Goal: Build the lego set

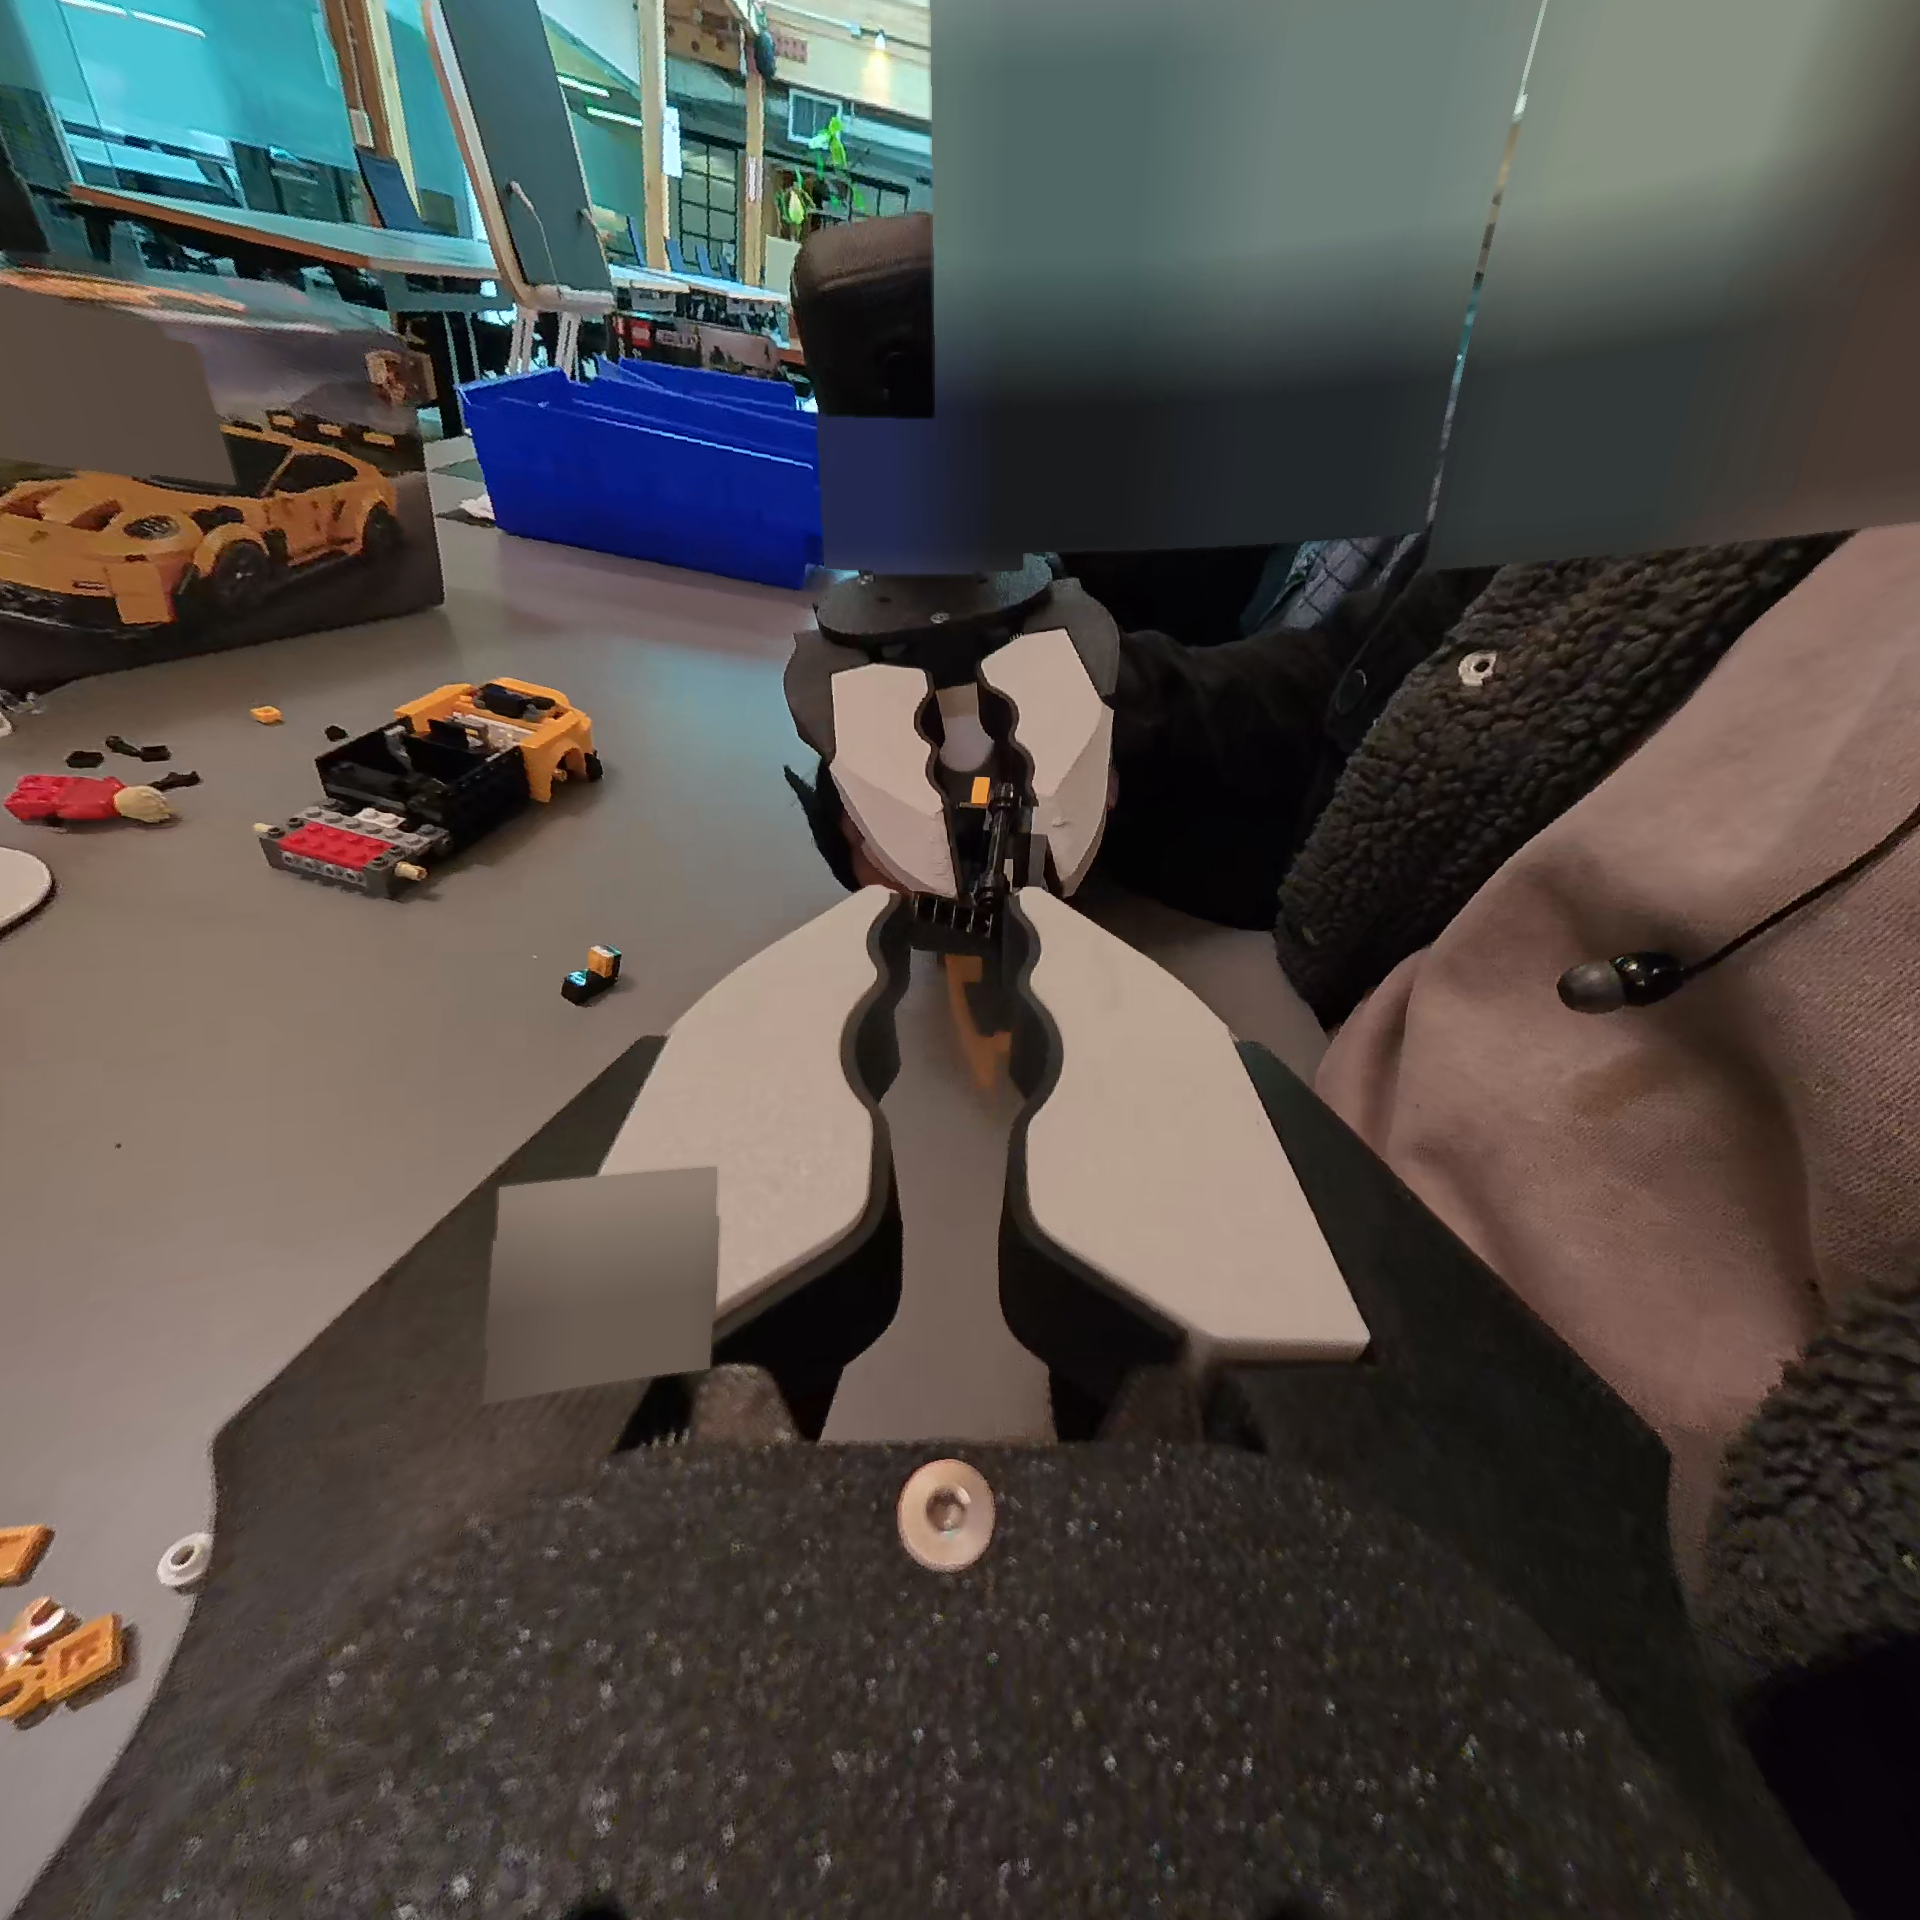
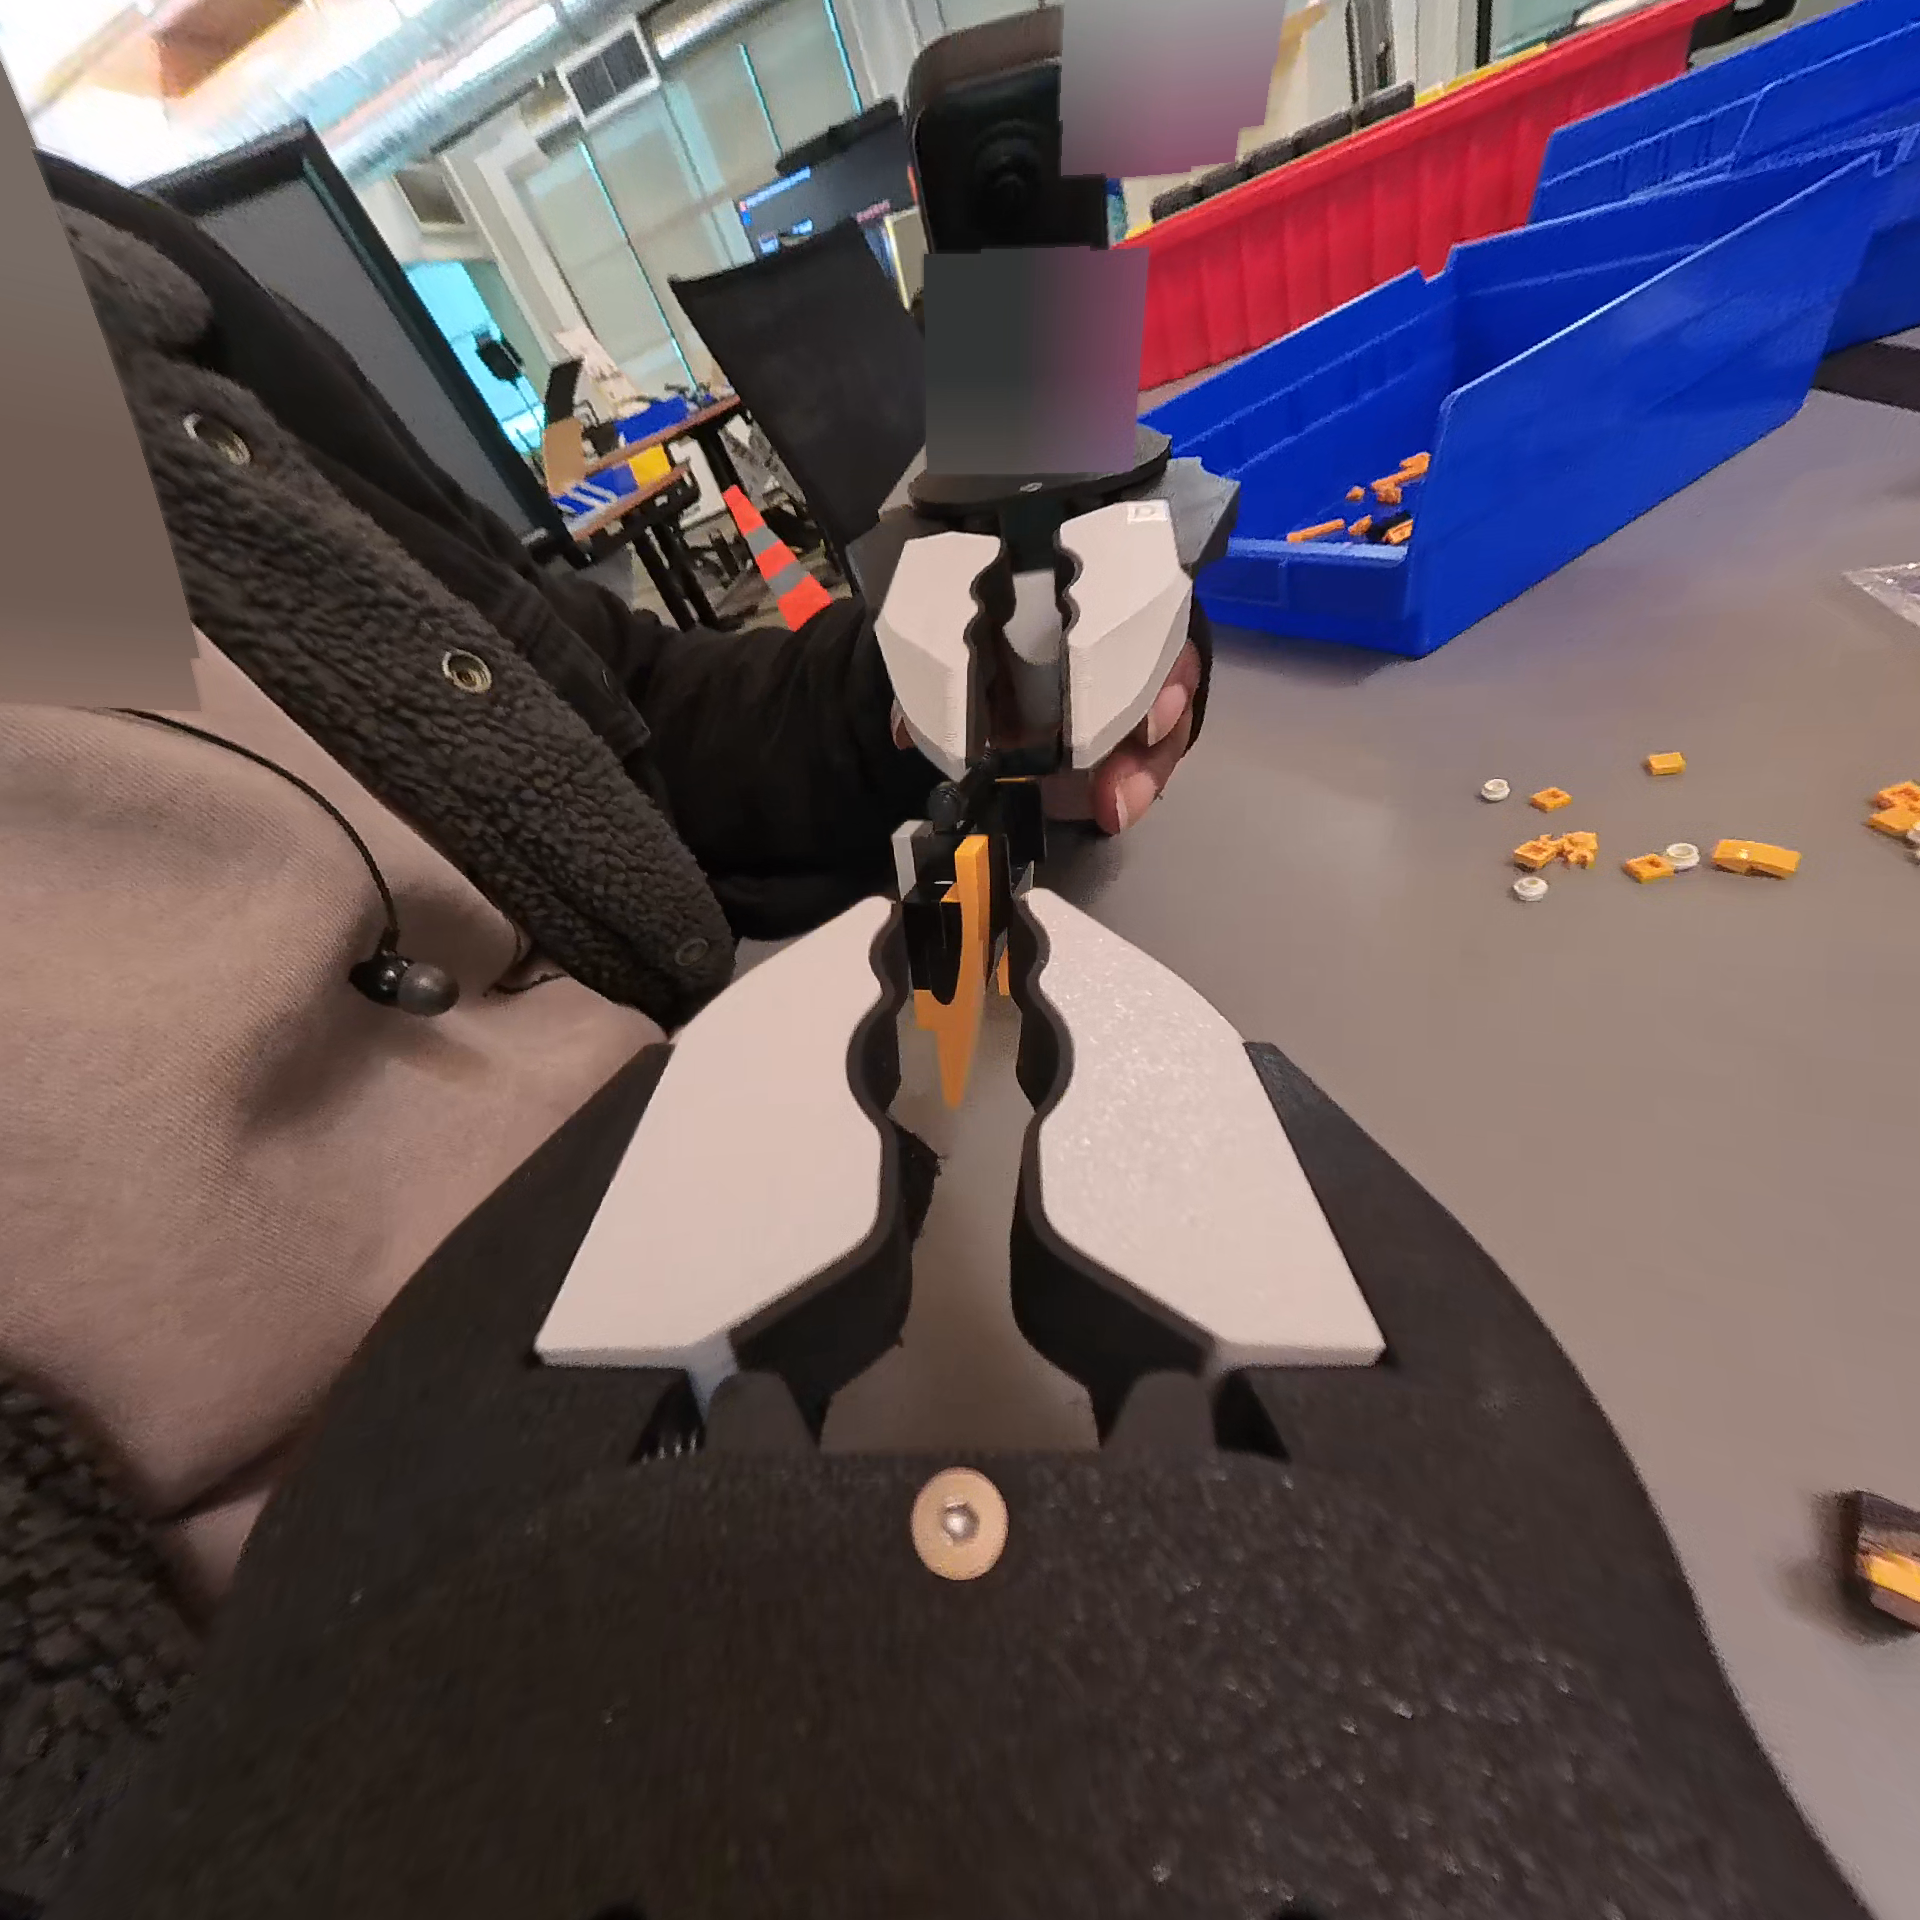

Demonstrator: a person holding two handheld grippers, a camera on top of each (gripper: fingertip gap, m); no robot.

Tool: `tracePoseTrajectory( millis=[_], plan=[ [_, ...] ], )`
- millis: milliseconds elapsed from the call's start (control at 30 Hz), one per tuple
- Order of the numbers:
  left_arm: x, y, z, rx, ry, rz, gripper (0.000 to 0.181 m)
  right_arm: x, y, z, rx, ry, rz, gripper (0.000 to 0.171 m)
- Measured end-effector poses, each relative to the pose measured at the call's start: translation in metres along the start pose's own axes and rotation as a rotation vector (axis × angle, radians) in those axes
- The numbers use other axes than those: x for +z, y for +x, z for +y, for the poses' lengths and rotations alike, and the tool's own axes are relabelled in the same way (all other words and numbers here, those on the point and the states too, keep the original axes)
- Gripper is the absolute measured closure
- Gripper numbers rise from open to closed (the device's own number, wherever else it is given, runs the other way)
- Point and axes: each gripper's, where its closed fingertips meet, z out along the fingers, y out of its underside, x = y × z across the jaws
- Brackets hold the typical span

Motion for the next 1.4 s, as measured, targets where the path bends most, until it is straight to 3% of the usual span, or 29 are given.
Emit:
tracePoseTrajectory(
  millis=[467,533,833,1400],
  plan=[
    [-0.003,0.003,-0.010,-0.001,0.077,0.022,0.165,0.000,-0.004,-0.012,0.004,0.082,-0.014,0.153],
    [-0.002,0.006,-0.008,0.012,0.060,0.030,0.158,-0.001,-0.008,-0.015,-0.004,0.096,-0.031,0.153],
    [-0.001,0.012,-0.008,0.035,0.053,0.049,0.165,-0.001,-0.011,-0.011,-0.010,0.060,-0.049,0.153],
    [-0.001,0.008,-0.003,0.248,-0.029,-0.083,0.165,-0.006,0.002,-0.019,0.154,0.151,-0.036,0.154]
  ],
)
